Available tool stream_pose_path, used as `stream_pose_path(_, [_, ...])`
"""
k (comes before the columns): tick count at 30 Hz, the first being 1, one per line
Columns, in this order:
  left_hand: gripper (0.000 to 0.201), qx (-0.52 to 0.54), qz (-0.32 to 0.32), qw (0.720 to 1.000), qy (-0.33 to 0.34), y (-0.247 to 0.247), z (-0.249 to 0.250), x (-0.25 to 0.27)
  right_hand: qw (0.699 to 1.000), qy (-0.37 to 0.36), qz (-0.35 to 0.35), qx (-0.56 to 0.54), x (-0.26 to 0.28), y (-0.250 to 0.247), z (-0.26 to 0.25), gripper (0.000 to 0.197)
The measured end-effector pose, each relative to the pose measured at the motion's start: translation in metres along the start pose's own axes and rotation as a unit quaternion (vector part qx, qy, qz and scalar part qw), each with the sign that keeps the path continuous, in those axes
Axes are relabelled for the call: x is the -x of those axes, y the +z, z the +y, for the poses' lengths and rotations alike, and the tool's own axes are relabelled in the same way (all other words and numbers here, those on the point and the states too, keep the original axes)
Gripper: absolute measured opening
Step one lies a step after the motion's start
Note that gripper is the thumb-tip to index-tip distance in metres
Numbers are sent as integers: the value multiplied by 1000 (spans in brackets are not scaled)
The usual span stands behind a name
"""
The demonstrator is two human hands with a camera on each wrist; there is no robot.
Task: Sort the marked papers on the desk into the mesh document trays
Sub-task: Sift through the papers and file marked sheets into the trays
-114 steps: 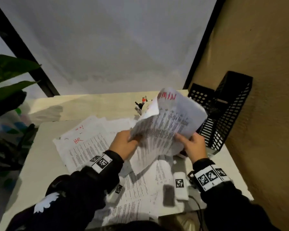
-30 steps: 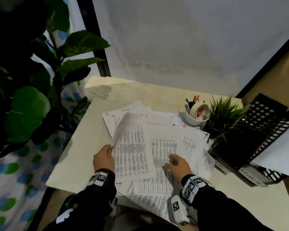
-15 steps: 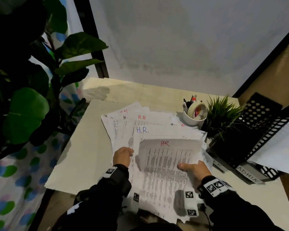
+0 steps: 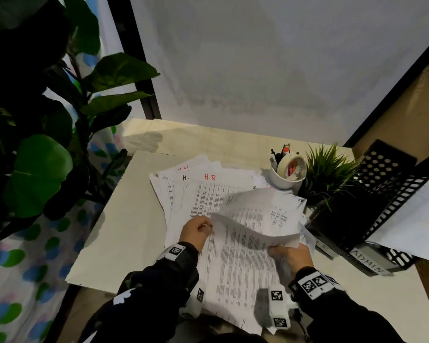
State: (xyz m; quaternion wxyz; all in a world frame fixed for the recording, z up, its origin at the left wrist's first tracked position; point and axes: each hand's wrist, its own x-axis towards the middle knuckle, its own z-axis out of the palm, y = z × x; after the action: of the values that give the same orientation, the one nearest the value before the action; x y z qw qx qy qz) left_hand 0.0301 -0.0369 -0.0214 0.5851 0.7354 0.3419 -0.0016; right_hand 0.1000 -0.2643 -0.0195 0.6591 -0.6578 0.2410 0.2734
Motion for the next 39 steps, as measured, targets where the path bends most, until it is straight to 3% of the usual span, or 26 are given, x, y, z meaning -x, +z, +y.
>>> stream_pose_path(4, [57,40,-51,998,0,-3,-4,6,997,-54,45,35,-2,-5,-15,38])
stream_pose_path(8, [42,61,-85,994,-16,0,-3,9,993,-82,55,60,-10,-6,-14,37])
stream_pose_path(11, [46,55,-90,994,-16,4,-1,5,995,-71,51,43,-16,-8,-9,38])
stream_pose_path(14, [58,54,-60,997,-12,0,7,-1,997,-61,26,30,-17,-7,-10,37])
stream_pose_path(17, [46,-50,69,996,-33,-12,5,-18,999,-33,-8,1,-12,-4,-14,40])
stream_pose_path(19, [39,-99,115,985,-81,-22,1,-27,999,-24,-18,11,-13,-4,-14,38])
stream_pose_path(22, [46,-127,109,976,-143,-27,-4,-38,999,-15,-27,26,-21,-6,-9,36])
stream_pose_path(27, [56,-168,65,968,-177,-27,-6,-40,998,-8,-43,34,-19,-3,-11,38])
stream_pose_path(29, [52,-165,51,969,-179,-26,-8,-39,998,0,-45,46,-16,-2,-10,36])
stream_pose_path(32, [16,-169,37,974,-144,-21,-8,-33,996,7,-46,70,-15,0,-6,31])
stream_pose_path(36, [32,-119,60,988,-76,-16,-6,-25,994,-16,-27,102,-22,0,-1,23])
stream_pose_path(39, [36,-39,71,996,-46,-20,-8,-21,996,-43,-11,74,-25,-1,0,29])
